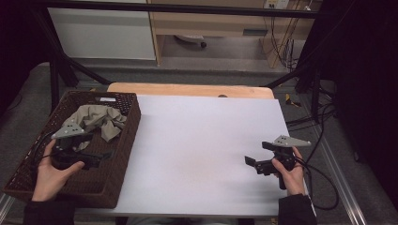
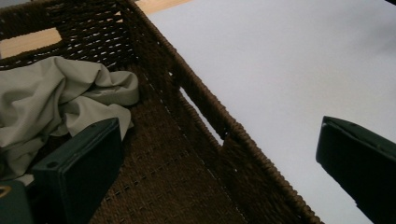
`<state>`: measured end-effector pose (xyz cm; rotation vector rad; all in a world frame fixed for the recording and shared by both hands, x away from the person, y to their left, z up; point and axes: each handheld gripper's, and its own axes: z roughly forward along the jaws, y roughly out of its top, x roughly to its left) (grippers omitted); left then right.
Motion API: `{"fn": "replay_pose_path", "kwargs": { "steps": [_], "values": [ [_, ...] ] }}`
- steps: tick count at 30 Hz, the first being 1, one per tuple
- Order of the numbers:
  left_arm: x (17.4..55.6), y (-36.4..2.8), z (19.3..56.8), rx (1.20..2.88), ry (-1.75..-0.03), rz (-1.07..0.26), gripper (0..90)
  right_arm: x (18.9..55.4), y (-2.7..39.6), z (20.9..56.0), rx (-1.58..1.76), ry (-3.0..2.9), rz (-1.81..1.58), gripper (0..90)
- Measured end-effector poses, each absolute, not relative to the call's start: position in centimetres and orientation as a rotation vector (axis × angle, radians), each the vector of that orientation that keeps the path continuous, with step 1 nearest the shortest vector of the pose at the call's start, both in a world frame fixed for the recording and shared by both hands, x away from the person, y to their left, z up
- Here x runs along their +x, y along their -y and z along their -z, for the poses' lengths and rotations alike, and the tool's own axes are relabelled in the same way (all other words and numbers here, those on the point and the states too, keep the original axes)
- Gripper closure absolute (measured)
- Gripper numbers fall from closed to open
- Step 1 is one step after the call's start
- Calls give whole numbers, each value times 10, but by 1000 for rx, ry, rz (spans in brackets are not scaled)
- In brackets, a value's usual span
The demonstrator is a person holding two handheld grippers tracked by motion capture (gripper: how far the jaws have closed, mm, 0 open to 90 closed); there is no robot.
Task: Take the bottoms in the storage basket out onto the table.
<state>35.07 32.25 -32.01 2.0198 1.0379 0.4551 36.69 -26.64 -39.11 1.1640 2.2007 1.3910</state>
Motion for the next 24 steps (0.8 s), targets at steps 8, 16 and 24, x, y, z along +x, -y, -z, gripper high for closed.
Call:
{"fn": "replay_pose_path", "kwargs": {
  "steps": [8,16,24],
  "values": [
    [354,-334,312,2038,-1069,-487,6,367,266,391,1167,-2201,-1389,4],
    [361,-341,302,2072,-1086,-504,5,367,267,391,1164,-2200,-1392,4],
    [369,-350,293,2093,-1094,-524,0,367,267,390,1166,-2200,-1392,4]
  ]
}}
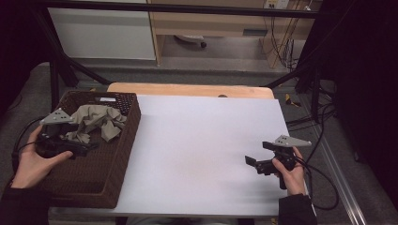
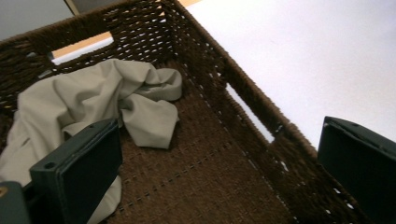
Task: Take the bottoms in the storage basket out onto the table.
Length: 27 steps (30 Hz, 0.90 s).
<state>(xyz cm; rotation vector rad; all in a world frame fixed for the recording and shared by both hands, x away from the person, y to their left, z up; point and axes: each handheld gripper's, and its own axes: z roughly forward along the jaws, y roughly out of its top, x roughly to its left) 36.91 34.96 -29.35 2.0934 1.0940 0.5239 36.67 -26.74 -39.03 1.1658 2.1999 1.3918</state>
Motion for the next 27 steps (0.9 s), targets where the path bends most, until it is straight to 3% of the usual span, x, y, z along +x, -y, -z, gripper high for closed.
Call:
{"fn": "replay_pose_path", "kwargs": {
  "steps": [27],
  "values": [
    [414,-386,319,2125,-1312,-593,29,367,267,391,1165,-2201,-1382,4]
  ]
}}
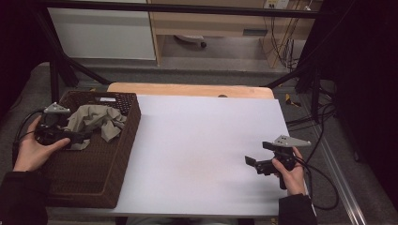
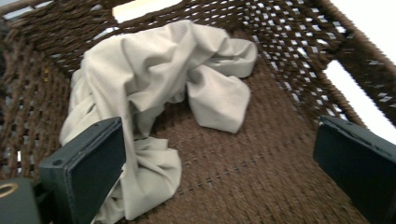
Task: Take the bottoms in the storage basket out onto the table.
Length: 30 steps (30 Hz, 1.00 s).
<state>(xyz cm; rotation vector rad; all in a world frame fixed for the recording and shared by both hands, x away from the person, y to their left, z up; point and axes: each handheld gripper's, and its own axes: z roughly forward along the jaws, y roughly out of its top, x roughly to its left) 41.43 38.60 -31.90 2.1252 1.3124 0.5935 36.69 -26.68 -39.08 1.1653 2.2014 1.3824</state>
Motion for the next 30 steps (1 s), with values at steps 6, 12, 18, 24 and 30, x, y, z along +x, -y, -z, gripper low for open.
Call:
{"fn": "replay_pose_path", "kwargs": {
  "steps": [6,12,18,24,30],
  "values": [
    [424,-393,325,2116,-1371,-630,61,367,267,391,1163,-2205,-1377,4],
    [433,-398,332,2123,-1405,-657,84,367,266,391,1165,-2208,-1375,4],
    [441,-406,340,2122,-1454,-659,106,367,267,391,1160,-2207,-1374,4],
    [446,-409,345,2131,-1472,-705,128,367,266,392,1165,-2208,-1373,4],
    [451,-412,353,2153,-1503,-704,138,367,266,391,1165,-2208,-1372,4]
  ]
}}
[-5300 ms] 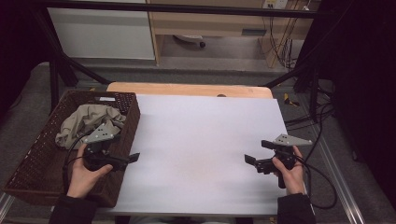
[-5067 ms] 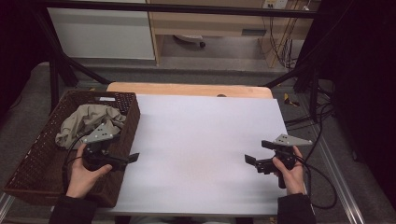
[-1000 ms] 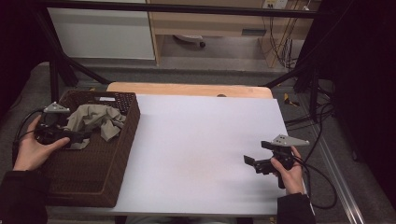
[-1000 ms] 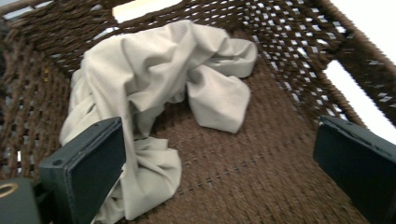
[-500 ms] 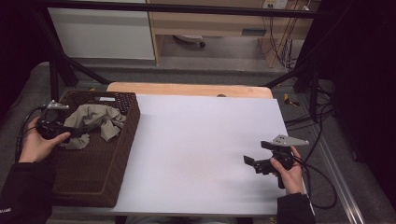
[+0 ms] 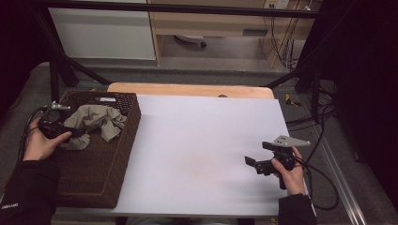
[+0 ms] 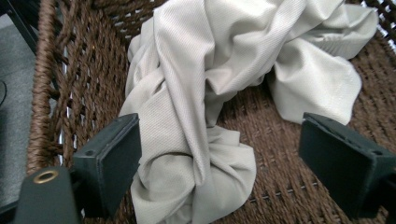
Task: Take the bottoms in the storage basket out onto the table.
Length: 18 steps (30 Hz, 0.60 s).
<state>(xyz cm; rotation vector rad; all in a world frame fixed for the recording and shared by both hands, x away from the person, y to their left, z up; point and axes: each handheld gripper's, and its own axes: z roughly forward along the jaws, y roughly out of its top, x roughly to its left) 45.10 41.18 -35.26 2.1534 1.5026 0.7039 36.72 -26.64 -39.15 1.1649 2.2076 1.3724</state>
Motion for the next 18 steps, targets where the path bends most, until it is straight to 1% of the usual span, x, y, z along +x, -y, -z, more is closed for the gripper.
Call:
{"fn": "replay_pose_path", "kwargs": {
  "steps": [13,18],
  "values": [
    [458,-415,367,2231,-1528,-692,194,367,266,391,1164,-2207,-1375,4],
    [459,-419,374,2246,-1545,-690,265,367,267,391,1162,-2210,-1374,4]
  ]
}}
